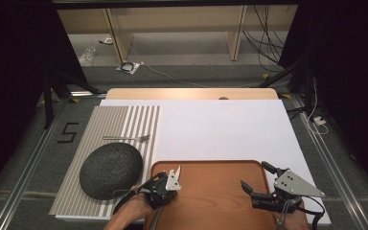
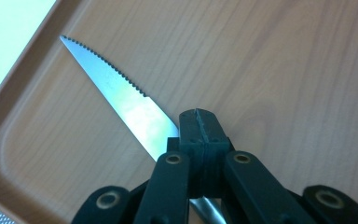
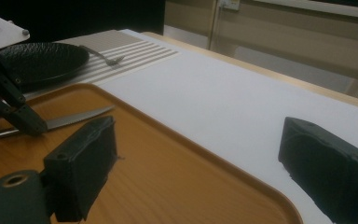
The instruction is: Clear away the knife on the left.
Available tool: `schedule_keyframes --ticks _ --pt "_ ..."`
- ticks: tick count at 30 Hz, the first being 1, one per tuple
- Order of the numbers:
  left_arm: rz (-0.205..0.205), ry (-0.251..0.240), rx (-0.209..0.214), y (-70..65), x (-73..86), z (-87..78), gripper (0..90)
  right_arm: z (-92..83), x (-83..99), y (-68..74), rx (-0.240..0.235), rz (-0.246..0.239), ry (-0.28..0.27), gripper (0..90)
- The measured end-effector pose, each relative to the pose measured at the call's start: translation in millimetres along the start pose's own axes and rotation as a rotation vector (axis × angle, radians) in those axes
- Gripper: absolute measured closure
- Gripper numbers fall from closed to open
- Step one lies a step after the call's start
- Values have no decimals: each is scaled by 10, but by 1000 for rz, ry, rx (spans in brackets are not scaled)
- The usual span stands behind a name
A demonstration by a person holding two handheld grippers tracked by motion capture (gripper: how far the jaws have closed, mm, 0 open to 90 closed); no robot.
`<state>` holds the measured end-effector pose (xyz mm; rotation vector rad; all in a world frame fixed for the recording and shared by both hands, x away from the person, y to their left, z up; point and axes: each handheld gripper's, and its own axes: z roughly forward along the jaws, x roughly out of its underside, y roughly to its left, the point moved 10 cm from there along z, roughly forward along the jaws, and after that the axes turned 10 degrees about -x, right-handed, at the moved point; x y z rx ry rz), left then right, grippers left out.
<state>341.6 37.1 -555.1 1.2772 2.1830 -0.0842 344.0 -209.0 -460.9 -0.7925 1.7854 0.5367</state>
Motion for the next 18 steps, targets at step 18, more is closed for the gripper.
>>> schedule_keyframes --ticks 18 --pt "-14 24 -28 115 78 -14 897 0 1 1 0 -1 1 123"
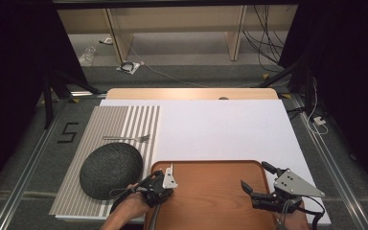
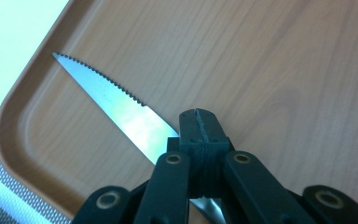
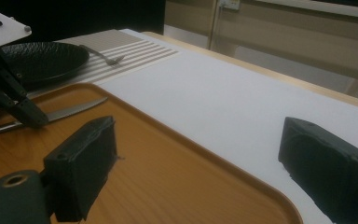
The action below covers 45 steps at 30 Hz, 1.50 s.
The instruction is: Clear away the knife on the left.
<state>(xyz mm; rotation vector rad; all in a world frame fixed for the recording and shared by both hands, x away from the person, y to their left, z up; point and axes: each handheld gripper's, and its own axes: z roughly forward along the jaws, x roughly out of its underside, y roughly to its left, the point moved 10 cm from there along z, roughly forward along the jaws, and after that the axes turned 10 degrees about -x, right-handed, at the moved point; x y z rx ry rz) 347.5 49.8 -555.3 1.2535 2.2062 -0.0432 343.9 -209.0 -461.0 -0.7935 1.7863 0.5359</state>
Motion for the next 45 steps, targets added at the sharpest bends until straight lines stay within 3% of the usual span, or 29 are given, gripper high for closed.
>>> schedule_keyframes --ticks 16,25,27,29,32,36,45 --pt "-15 58 -16 127 132 -43 897 -6 1 -5 1 -2 1 123" --pt "-51 74 11 160 186 -77 887 -3 -3 -7 1 -1 -4 123" --pt "-57 65 -4 175 164 -86 849 -5 -2 -8 1 -1 -2 123" --pt "-70 40 5 178 115 -121 819 -3 0 -8 2 -2 -2 123" --pt "-93 -2 8 198 43 -173 703 0 -2 -9 2 -2 -4 123" --pt "-141 -7 27 228 7 -224 561 -1 -1 -8 2 -2 -3 123" --pt "-220 -116 -17 432 -103 -344 377 -8 -11 -16 7 -2 -11 123"
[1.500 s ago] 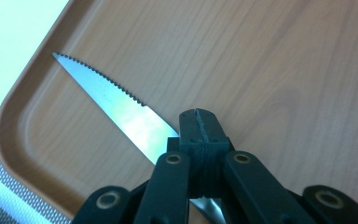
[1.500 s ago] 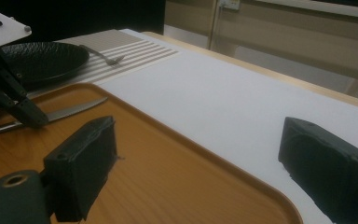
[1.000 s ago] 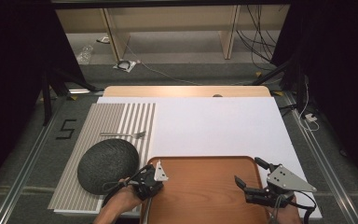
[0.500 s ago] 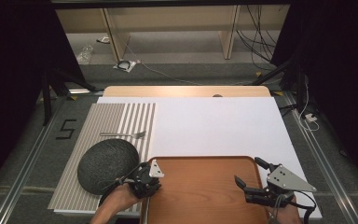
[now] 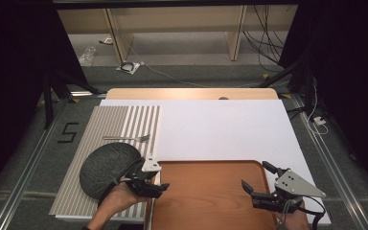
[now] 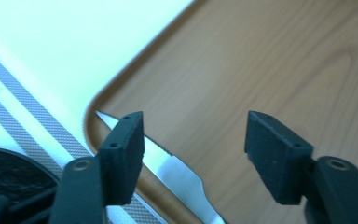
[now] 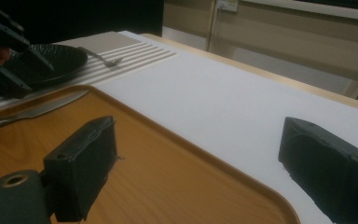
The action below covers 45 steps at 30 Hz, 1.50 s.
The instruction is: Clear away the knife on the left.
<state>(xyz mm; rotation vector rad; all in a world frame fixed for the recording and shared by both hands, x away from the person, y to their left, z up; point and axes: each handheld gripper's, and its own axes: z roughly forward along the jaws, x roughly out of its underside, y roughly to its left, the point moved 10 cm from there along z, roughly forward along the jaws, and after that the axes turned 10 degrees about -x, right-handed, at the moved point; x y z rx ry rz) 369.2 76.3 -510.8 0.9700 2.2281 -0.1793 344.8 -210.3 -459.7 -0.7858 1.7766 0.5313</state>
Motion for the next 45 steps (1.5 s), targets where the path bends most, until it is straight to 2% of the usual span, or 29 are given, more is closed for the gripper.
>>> schedule_keyframes --ticks 7,16,30,38,45 --pt "-39 -54 -15 118 -60 -63 294 -3 -7 2 0 1 -6 123" --pt "-73 -118 -58 279 -119 -123 261 -12 -17 3 -3 1 -15 123" --pt "-109 -153 -100 477 -140 -182 237 -10 -19 -5 -15 21 -32 123" --pt "-132 -192 -124 601 -192 -259 225 -18 -1 -31 -17 33 -30 123" --pt "-148 -203 -150 697 -165 -274 215 -14 -7 -24 -17 27 -34 123"
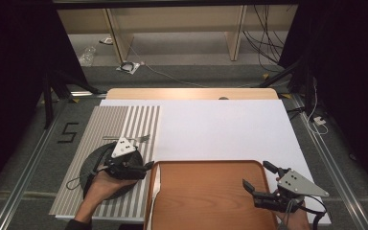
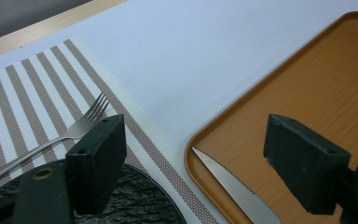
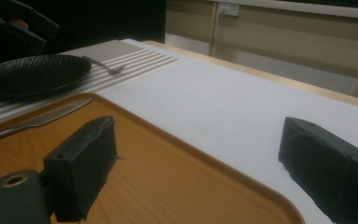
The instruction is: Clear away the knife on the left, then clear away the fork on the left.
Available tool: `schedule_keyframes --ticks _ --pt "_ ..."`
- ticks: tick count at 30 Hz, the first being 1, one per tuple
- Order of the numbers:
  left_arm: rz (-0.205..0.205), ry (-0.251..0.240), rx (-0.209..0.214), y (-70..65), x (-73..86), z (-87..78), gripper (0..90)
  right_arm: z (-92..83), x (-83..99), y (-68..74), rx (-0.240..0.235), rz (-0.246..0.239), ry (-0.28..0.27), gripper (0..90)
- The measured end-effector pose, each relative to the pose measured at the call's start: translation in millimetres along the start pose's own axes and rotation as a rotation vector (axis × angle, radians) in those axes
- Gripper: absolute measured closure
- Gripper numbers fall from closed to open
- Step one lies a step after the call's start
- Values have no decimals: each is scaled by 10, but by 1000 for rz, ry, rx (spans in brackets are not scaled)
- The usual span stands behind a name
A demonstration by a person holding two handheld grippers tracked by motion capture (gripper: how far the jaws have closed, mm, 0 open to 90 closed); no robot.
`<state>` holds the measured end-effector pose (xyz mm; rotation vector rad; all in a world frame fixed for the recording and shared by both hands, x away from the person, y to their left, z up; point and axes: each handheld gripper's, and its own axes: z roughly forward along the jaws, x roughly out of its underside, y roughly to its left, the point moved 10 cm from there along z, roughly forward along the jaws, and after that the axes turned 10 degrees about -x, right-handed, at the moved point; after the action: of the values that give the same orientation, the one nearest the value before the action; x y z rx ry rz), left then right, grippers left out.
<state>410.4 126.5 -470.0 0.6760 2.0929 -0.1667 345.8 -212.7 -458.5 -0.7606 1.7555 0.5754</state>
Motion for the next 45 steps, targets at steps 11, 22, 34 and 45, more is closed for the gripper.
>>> schedule_keyframes --ticks 11,22,34,45 --pt "7 1 -45 116 33 25 215 2 0 1 -1 -1 3 122" --pt "-7 4 -73 239 56 72 219 -12 -8 28 0 -2 4 123" --pt "-31 46 -99 520 80 169 222 -4 -6 12 8 0 2 123" --pt "6 130 -128 800 23 373 227 -1 1 1 8 3 2 123"
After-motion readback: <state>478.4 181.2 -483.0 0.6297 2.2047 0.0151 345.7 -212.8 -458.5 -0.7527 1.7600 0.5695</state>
